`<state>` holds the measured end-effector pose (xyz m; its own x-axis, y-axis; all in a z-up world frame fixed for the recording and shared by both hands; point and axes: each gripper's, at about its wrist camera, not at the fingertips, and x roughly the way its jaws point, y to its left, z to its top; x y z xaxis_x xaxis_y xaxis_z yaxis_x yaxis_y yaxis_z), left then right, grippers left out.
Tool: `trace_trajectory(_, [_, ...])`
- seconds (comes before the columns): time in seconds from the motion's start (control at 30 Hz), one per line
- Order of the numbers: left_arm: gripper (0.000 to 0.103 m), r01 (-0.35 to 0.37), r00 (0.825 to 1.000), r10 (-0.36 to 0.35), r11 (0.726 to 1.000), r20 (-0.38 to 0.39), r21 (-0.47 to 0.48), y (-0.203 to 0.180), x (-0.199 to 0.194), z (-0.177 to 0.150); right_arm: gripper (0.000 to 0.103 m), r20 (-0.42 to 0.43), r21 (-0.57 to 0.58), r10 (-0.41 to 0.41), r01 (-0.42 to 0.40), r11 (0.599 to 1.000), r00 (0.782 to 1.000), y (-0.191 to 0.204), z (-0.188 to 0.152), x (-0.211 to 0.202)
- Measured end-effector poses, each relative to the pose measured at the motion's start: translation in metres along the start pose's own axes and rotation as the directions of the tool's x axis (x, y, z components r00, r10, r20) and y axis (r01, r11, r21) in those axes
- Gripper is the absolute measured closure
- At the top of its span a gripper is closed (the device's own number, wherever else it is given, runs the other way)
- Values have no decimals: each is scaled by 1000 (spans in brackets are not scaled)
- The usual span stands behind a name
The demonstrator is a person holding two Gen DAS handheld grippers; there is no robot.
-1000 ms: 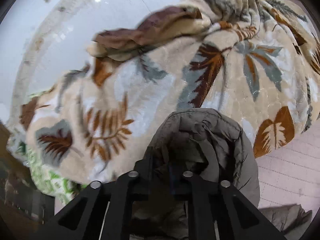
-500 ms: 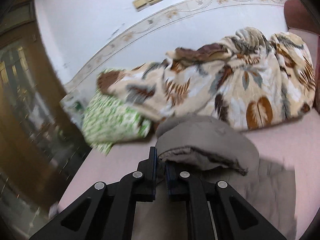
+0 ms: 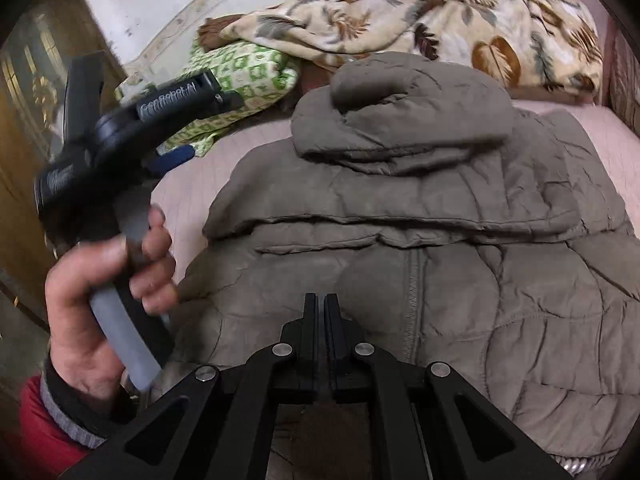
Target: Fold large clothes
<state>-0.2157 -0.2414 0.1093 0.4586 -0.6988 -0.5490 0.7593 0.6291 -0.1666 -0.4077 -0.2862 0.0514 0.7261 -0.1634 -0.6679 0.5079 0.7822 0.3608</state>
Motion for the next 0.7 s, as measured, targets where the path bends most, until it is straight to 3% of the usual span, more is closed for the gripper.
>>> trace_trajectory(0.07, [18, 0, 1000, 0, 1000, -31, 20, -7, 9, -5, 98, 85, -49, -9, 14, 999, 996, 2, 23, -22])
trace_trajectory(0.17, [18, 22, 998, -24, 999, -65, -28, -1, 18, -5, 96, 205, -89, -56, 75, 993, 977, 1, 76, -45])
trace_trajectory(0.23, [18, 27, 997, -31, 998, -76, -57, 3, 23, -6, 93, 182, -75, -85, 100, 992, 979, -9, 114, -32])
trace_trajectory(0.33, [18, 5, 996, -11, 998, -91, -63, 5, 32, -9, 93, 148, -48, -140, 148, 988, 979, -30, 141, 7])
trace_trajectory(0.4, [18, -11, 990, 5, 999, -138, -48, 3, 42, -14, 93, 127, -27, -144, 148, 989, 981, -40, 141, 29])
trace_trajectory(0.47, [18, -53, 972, 49, 999, -229, -10, 1, 60, -23, 93, -2, -15, -176, 176, 984, 984, -51, 129, 69])
trace_trajectory(0.53, [18, -71, 966, 76, 997, -246, 29, -2, 67, -28, 92, -117, 39, -143, 148, 988, 983, -68, 105, 103])
trace_trajectory(0.6, [18, -84, 967, 97, 994, -236, 64, -8, 65, -29, 92, -109, 38, -144, 149, 988, 984, -68, 99, 103])
trace_trajectory(0.7, [18, -39, 976, 40, 999, -214, 11, -4, 56, -23, 92, -63, 26, -170, 172, 985, 983, -55, 109, 82])
